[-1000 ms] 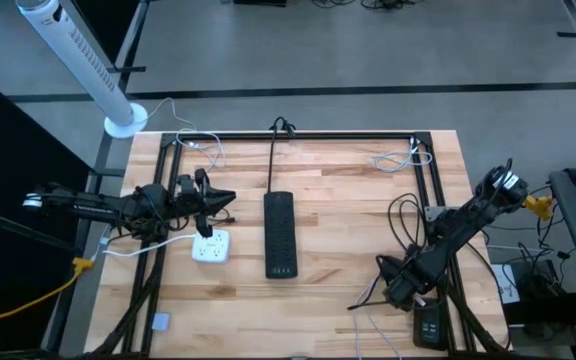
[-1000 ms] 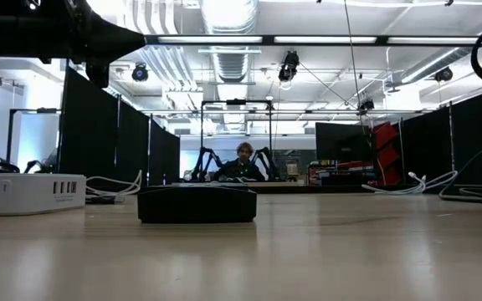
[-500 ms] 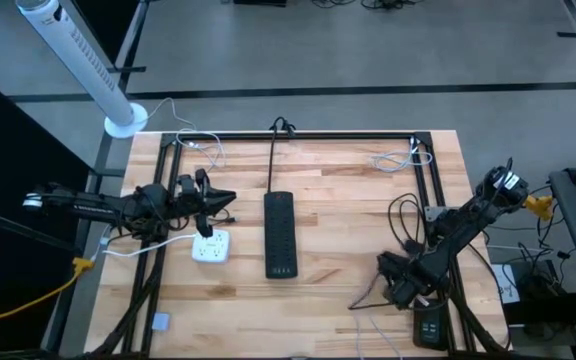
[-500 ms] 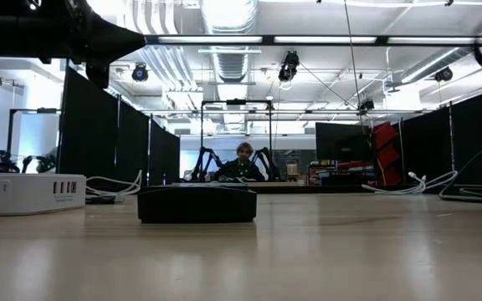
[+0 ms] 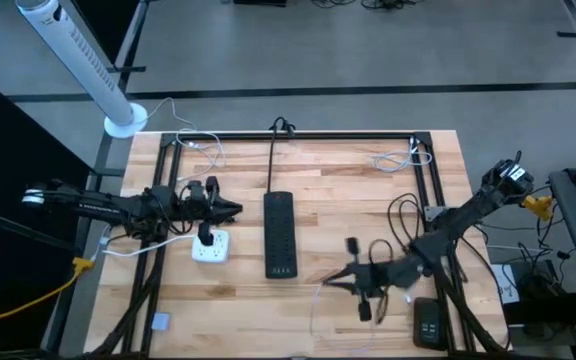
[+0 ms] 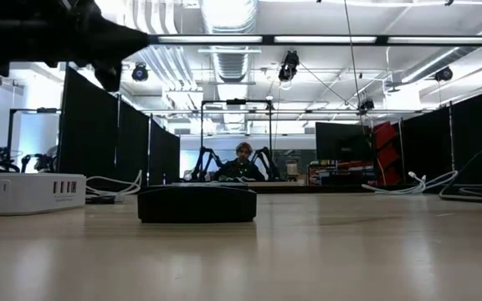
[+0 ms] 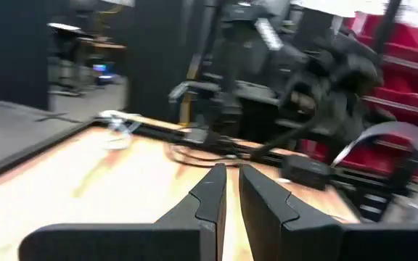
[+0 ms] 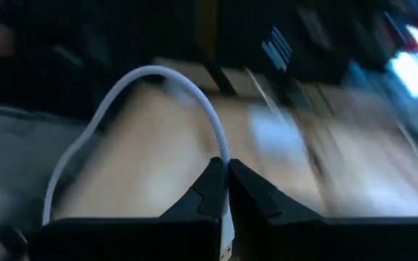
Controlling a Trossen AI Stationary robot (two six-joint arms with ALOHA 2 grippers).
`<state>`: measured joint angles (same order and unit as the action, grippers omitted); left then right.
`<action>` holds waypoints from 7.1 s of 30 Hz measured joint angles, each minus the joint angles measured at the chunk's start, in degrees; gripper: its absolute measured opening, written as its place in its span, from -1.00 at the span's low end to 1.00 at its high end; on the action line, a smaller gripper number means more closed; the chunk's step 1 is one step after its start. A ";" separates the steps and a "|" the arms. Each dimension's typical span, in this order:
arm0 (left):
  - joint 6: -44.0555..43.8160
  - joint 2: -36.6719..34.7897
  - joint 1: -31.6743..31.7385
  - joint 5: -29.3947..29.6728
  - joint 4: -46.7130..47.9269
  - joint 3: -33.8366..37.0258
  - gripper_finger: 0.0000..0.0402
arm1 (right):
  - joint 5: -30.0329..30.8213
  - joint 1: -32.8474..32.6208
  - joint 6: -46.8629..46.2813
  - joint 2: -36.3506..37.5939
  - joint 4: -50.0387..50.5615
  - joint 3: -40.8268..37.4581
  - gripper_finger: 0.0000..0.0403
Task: Insert USB
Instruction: Insert the purple charger cable into the center black outlet extension
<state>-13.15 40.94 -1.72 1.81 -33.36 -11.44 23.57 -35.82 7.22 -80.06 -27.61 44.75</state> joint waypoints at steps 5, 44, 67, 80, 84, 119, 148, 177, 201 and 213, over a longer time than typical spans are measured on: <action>1.58 5.60 -0.09 -11.52 -10.06 0.00 -0.86 | -19.22 10.01 8.38 -1.18 -10.93 0.41 -1.00; 41.43 40.44 -18.70 28.43 -4.69 -28.97 -0.20 | 24.59 11.43 13.14 -18.23 -18.16 17.10 -1.00; 36.55 40.40 -19.61 36.58 -7.06 -28.94 -0.66 | 27.59 11.44 10.05 -18.27 -17.68 16.98 -1.00; 36.42 40.40 -19.61 38.29 -5.75 -28.92 -1.00 | 27.48 11.46 9.18 -18.31 -15.72 16.96 -1.00; 36.56 40.40 -19.61 38.28 -5.59 -28.92 -1.00 | 27.44 11.46 9.13 -18.31 -14.67 16.94 -1.00; 37.87 40.42 -19.42 15.55 -2.86 -28.85 -0.39 | 16.77 9.76 14.39 -18.03 -8.67 16.96 -1.00; 32.73 40.42 -18.32 9.68 -4.57 -28.87 -0.39 | 13.01 8.58 20.63 -16.58 -6.58 16.96 -1.00; 31.15 40.99 -18.05 21.52 15.82 -35.26 -0.91 | 21.58 9.09 0.70 -15.75 41.16 32.38 -0.21; 30.59 44.16 -18.05 22.83 17.77 -37.42 -0.91 | 14.90 10.76 -2.77 -18.23 46.12 34.05 -0.87; 30.60 44.09 -18.08 22.89 18.43 -37.50 -0.71 | 18.66 9.05 0.37 -18.17 42.08 34.71 -1.00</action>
<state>17.45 85.03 -19.79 24.70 -14.93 -48.95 42.23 -26.77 7.59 -98.22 14.47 79.46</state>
